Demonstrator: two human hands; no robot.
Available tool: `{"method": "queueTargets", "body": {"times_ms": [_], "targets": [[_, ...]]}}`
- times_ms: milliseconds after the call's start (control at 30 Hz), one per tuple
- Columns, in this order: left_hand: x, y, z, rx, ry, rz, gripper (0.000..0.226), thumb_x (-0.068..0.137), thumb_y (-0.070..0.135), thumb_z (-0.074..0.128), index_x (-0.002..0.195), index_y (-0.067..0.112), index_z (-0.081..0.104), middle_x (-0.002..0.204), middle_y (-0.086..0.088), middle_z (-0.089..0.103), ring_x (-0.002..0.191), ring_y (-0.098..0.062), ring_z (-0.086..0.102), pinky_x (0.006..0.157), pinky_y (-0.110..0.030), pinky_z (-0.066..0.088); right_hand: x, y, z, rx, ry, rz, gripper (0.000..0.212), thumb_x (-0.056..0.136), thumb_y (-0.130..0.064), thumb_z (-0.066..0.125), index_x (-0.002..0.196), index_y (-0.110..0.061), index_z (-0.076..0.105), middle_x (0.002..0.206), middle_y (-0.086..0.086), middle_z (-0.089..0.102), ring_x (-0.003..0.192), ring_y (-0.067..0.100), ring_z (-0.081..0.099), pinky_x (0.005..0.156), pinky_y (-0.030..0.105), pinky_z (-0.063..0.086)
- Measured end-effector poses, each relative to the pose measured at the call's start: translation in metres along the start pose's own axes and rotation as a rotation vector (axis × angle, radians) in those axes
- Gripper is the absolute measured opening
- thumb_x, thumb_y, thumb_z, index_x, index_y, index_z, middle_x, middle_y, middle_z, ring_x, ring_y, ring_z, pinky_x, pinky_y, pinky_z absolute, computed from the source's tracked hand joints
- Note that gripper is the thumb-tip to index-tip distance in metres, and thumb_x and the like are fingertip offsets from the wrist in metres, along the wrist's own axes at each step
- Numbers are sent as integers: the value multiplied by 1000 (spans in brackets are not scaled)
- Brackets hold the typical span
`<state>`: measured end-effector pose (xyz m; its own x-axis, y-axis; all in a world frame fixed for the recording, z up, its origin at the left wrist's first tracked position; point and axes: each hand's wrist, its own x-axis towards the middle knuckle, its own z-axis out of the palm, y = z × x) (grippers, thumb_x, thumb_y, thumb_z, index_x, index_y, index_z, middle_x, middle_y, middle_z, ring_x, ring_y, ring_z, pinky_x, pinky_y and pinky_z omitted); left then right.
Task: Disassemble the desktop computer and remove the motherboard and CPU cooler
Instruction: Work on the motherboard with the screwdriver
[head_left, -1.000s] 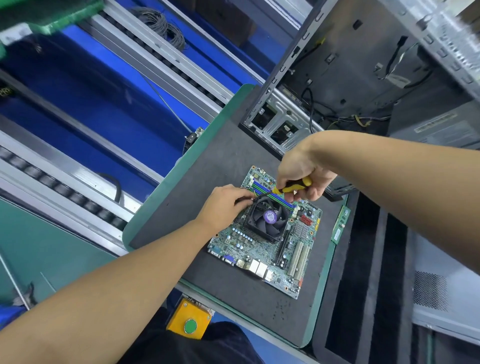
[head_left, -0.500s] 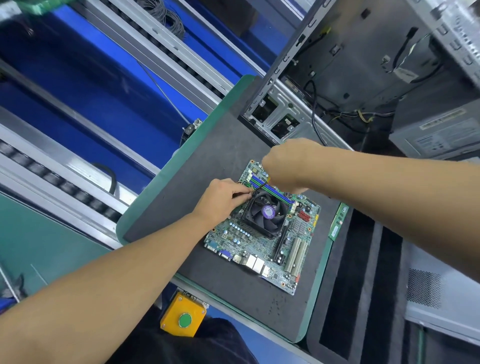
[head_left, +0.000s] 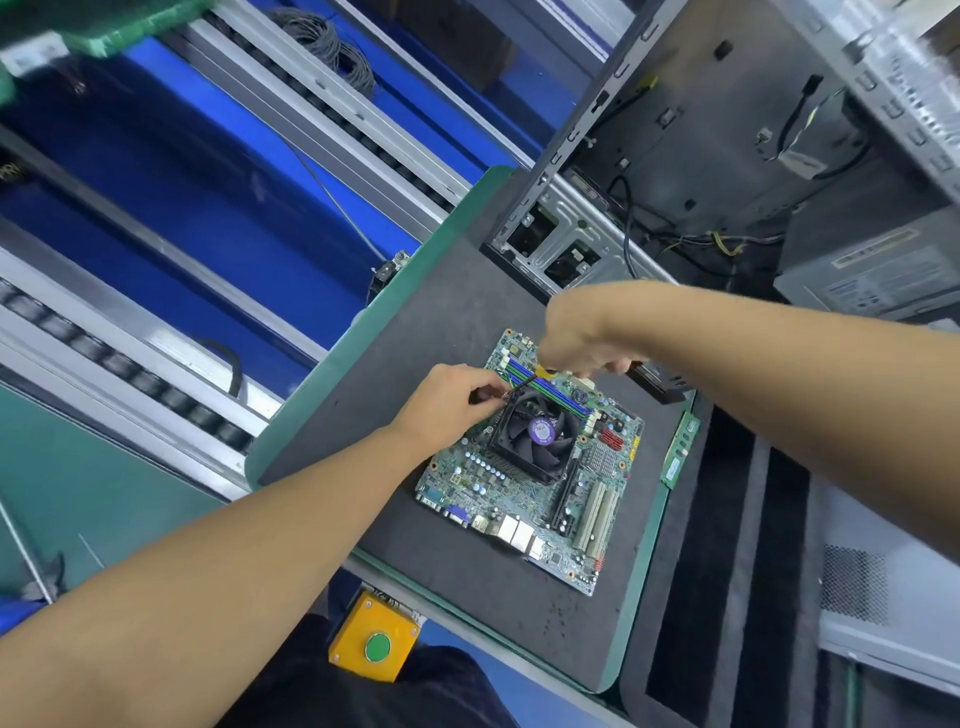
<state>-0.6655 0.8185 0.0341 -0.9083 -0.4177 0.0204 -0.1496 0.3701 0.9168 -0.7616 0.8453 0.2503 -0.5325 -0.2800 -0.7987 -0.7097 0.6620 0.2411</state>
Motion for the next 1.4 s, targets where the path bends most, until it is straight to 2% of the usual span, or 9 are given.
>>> {"method": "queueTargets", "body": {"times_ms": [200, 367, 500, 667, 833, 933, 1133, 1267, 1400], "targets": [[-2, 0, 2, 175, -31, 125, 19, 86, 12, 75, 105, 14, 76, 92, -6, 72, 86, -25, 64, 84, -39, 53, 7, 22, -1, 463, -281, 214, 26, 105, -22, 40, 85, -8, 48, 59, 5, 46, 39, 10, 25, 35, 15, 25], [-1, 0, 2, 334, -69, 216, 12, 92, 14, 67, 102, 11, 73, 86, -6, 71, 85, -27, 60, 76, -42, 49, 13, 18, 4, 470, -329, 258, 30, 108, -25, 36, 101, -1, 54, 62, 3, 51, 29, 5, 24, 28, 14, 21], [0, 6, 1, 477, -95, 225, 12, 83, -6, 65, 84, 6, 63, 75, -12, 61, 76, -30, 55, 66, -36, 37, 10, 6, 3, 53, -165, 91, 23, 103, -12, 40, 90, -1, 56, 58, 3, 41, 31, 10, 22, 31, 17, 19], [2, 7, 1, 574, -181, 240, 36, 67, -15, 66, 97, 4, 61, 84, -12, 64, 85, -30, 56, 75, -36, 41, -5, -10, 4, -746, 187, -229, 26, 89, -4, 55, 68, -12, 42, 65, 2, 44, 51, 16, 42, 42, 26, 31], [8, 0, 0, 525, -191, 222, 11, 87, 5, 65, 98, 7, 62, 90, -11, 62, 90, -29, 56, 77, -38, 42, -8, -8, 9, -1208, 370, -566, 34, 89, 0, 48, 62, -12, 30, 59, 1, 33, 62, 24, 43, 51, 29, 34], [8, -1, -5, 355, -197, 163, 19, 97, 25, 60, 107, 11, 69, 87, -10, 57, 88, -30, 59, 77, -41, 46, -7, 1, 9, -1096, 353, -502, 37, 93, -3, 46, 63, -13, 28, 59, 0, 29, 51, 19, 32, 48, 29, 27], [-9, 2, 1, 145, 25, 111, 21, 91, 21, 70, 110, 16, 76, 83, -9, 68, 80, -25, 63, 73, -34, 50, 0, -1, 1, -217, 105, -93, 33, 100, -17, 47, 67, -14, 46, 66, 2, 45, 52, 13, 39, 46, 26, 32], [2, 3, -1, 391, -160, 204, 19, 94, 16, 63, 112, 13, 71, 95, -8, 70, 93, -29, 59, 80, -39, 45, 9, 7, -10, 314, -134, 101, 17, 101, -9, 45, 87, -6, 52, 67, 7, 47, 48, 12, 33, 41, 20, 27], [13, 16, -6, 716, -285, 204, 18, 93, 12, 58, 110, 18, 62, 103, 1, 68, 101, -23, 55, 83, -35, 41, 8, 7, -16, 343, -216, 156, 13, 104, -12, 39, 96, -4, 47, 68, 11, 49, 34, 11, 40, 38, 19, 29]]}}
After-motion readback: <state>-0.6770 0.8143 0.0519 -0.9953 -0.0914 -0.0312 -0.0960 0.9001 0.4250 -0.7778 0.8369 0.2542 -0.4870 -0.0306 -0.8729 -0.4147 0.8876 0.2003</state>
